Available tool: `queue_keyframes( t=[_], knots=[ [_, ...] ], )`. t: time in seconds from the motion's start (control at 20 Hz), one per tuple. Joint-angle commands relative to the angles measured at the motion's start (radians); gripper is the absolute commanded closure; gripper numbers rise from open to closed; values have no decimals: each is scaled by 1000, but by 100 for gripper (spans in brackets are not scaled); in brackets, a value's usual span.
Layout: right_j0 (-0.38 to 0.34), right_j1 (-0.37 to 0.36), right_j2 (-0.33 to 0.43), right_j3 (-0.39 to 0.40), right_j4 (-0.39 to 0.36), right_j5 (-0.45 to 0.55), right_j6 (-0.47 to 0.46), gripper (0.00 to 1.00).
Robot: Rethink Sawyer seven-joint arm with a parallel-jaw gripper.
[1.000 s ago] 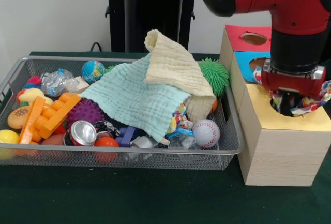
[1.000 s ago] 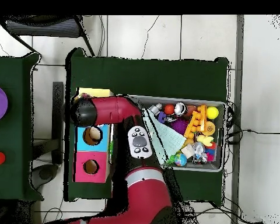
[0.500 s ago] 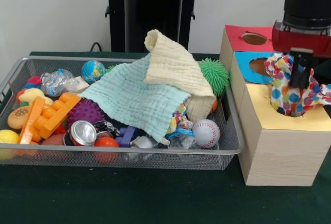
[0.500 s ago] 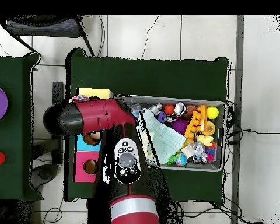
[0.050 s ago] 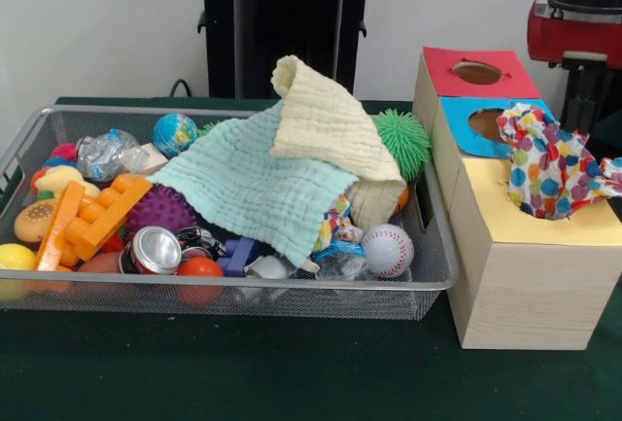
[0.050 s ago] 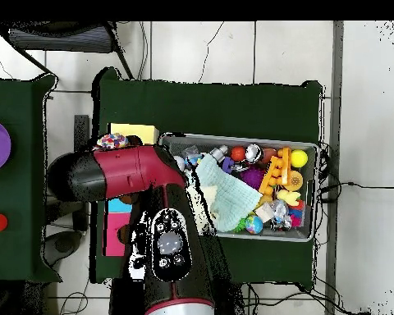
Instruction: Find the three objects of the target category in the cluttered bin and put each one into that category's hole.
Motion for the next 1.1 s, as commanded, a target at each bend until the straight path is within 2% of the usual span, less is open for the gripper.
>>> queue_keyframes(
  t=[0.05, 0.15, 0.35, 0.45, 0.65, 0.8, 0.95, 1.1],
  knots=[
    [-8, 27, 22, 91, 9, 70, 48, 100],
    [-5, 36, 24, 86, 13, 102, 45, 100],
    [-3, 78, 21, 76, 11, 69, 60, 100],
    [4, 93, 13, 55, 2, 96, 55, 100],
    [-3, 122, 29, 51, 34, 209, 50, 100],
    [1, 117, 30, 60, 57, 304, 60, 100],
    [6, 129, 26, 40, 52, 318, 60, 100],
    [11, 153, 27, 16, 51, 289, 77, 100]
  ],
)
